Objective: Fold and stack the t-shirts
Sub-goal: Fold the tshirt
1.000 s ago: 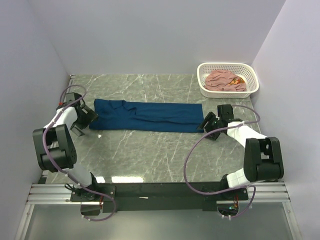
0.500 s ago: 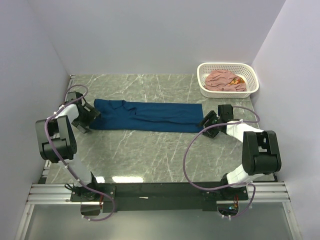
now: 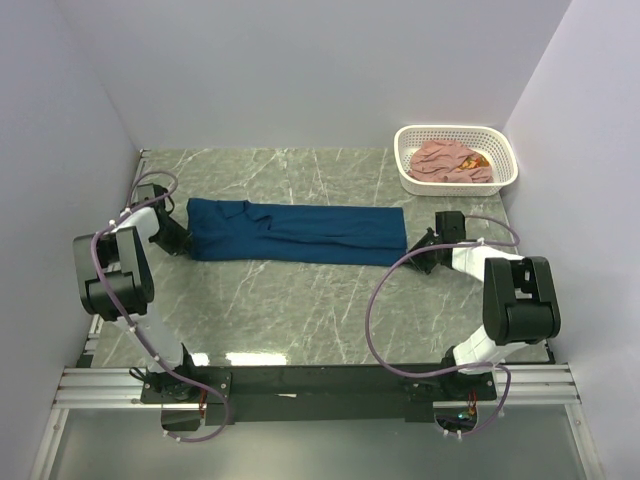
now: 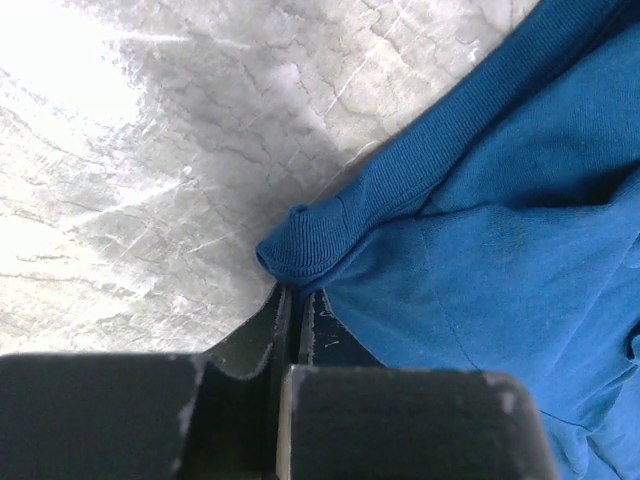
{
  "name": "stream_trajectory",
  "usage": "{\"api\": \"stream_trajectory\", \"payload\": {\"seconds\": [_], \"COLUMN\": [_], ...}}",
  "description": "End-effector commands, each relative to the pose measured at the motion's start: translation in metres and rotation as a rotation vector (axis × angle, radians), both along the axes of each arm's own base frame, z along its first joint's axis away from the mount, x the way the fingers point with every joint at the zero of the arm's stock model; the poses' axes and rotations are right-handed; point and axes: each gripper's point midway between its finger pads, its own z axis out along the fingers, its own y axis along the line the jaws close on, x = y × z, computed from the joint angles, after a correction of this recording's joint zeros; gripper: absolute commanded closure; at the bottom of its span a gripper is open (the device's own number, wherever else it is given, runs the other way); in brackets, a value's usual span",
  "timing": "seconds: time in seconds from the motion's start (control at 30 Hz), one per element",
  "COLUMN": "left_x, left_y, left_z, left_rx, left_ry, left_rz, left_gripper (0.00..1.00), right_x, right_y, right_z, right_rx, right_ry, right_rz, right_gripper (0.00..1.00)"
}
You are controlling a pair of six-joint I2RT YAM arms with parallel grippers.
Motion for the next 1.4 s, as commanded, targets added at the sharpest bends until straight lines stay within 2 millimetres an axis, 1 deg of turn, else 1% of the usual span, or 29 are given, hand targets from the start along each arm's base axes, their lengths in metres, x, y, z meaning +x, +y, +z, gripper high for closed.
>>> {"api": "stream_trajectory", "payload": {"seconds": [0.0, 0.07, 0.13, 0.17, 0.23, 0.27, 0.3, 0.37, 0.4, 0.47, 0.57, 0.6, 0.67, 0.7, 0.73, 0.77, 0.8, 0.87, 0.9, 0.93, 1.0, 1.03, 1.07, 1.13, 1.17, 1.23, 1.27, 1.33, 1.37], "left_x": [-0.02, -0.035, -0.047, -0.06, -0.073, -0.086, -0.089, -0.104, -0.106, -0.116, -0.126, -0.126, -0.128, -0.127, -0.129, -0.127, -0.125, -0.121, -0.119, -0.12, -0.114, -0.111, -0.112, -0.11, -0.106, -0.1, -0.097, -0.087, -0.082], "left_y": [0.013, 0.017, 0.02, 0.023, 0.025, 0.023, 0.02, 0.011, 0.009, -0.003, -0.011, -0.012, -0.014, -0.014, -0.014, -0.011, -0.01, -0.005, -0.001, 0.001, 0.008, 0.01, 0.01, 0.01, 0.008, 0.002, -0.001, -0.009, -0.018], "left_z": [0.0, -0.003, 0.002, -0.002, 0.005, -0.001, 0.006, 0.0, 0.003, -0.003, -0.006, -0.003, -0.001, 0.004, 0.007, 0.012, 0.018, 0.03, 0.038, 0.042, 0.058, 0.066, 0.071, 0.085, 0.096, 0.109, 0.114, 0.126, 0.128], "left_rx": [0.044, 0.035, 0.028, 0.018, 0.014, 0.007, 0.002, -0.019, -0.025, -0.068, -0.099, -0.099, -0.106, -0.1, -0.096, -0.085, -0.074, -0.052, -0.024, -0.012, 0.027, 0.04, 0.046, 0.064, 0.076, 0.092, 0.098, 0.108, 0.104], "left_ry": [0.049, 0.066, 0.067, 0.09, 0.084, 0.106, 0.078, 0.087, 0.066, 0.076, 0.071, 0.052, 0.046, 0.025, 0.026, 0.015, -0.007, -0.031, -0.052, -0.05, -0.095, -0.117, -0.123, -0.166, -0.206, -0.246, -0.262, -0.3, -0.311], "left_rz": [0.031, 0.049, 0.06, 0.078, 0.093, 0.103, 0.101, 0.104, 0.108, 0.113, 0.133, 0.136, 0.146, 0.145, 0.145, 0.148, 0.145, 0.146, 0.148, 0.153, 0.154, 0.151, 0.147, 0.133, 0.118, 0.073, 0.054, 0.003, -0.037], "left_gripper": [0.99, 0.99, 0.99, 0.99, 0.99, 0.99, 0.99, 0.99, 0.99, 0.99, 0.98, 0.95, 0.89, 0.82, 0.78, 0.75, 0.68, 0.57, 0.47, 0.41, 0.28, 0.27, 0.26, 0.26, 0.27, 0.28, 0.28, 0.28, 0.28], "right_x": [-0.004, -0.011, -0.022, -0.029, -0.043, -0.049, -0.057, -0.068, -0.074, -0.082, -0.09, -0.091, -0.09, -0.091, -0.09, -0.085, -0.083, -0.072, -0.071, -0.063, -0.055, -0.046, -0.045, -0.035, -0.035, -0.027, -0.026, -0.02, -0.017], "right_y": [-0.021, -0.033, -0.047, -0.051, -0.058, -0.062, -0.064, -0.064, -0.063, -0.063, -0.063, -0.062, -0.063, -0.064, -0.066, -0.068, -0.067, -0.065, -0.063, -0.06, -0.043, -0.037, -0.014, 0.01, 0.029, 0.046, 0.054, 0.074, 0.082], "right_z": [-0.002, 0.001, 0.001, 0.003, 0.003, 0.006, 0.004, 0.004, 0.002, -0.001, -0.005, -0.004, 0.002, 0.004, 0.008, 0.018, 0.023, 0.042, 0.046, 0.057, 0.068, 0.078, 0.079, 0.09, 0.083, 0.086, 0.079, 0.084, 0.079], "right_rx": [-0.064, -0.082, -0.094, -0.102, -0.126, -0.137, -0.15, -0.165, -0.164, -0.169, -0.175, -0.174, -0.181, -0.189, -0.202, -0.217, -0.222, -0.24, -0.252, -0.265, -0.281, -0.303, -0.312, -0.318, -0.302, -0.271, -0.263, -0.237, -0.229], "right_ry": [0.019, 0.016, 0.038, 0.037, 0.066, 0.063, 0.083, 0.088, 0.101, 0.109, 0.126, 0.126, 0.102, 0.104, 0.091, 0.056, 0.045, -0.021, -0.032, -0.07, -0.119, -0.154, -0.17, -0.222, -0.211, -0.235, -0.216, -0.25, -0.243], "right_rz": [-0.033, -0.05, -0.073, -0.08, -0.077, -0.083, -0.082, -0.07, -0.068, -0.06, -0.052, -0.05, -0.047, -0.044, -0.038, -0.037, -0.027, 0.012, 0.027, 0.05, 0.131, 0.171, 0.267, 0.367, 0.437, 0.478, 0.5, 0.552, 0.584], "right_gripper": [0.95, 1.0, 1.0, 1.0, 1.0, 1.0, 1.0, 1.0, 0.99, 0.97, 0.9, 0.84, 0.76, 0.69, 0.66, 0.64, 0.61, 0.6, 0.6, 0.6, 0.6, 0.6, 0.6, 0.61, 0.61, 0.62, 0.62, 0.62, 0.62]}}
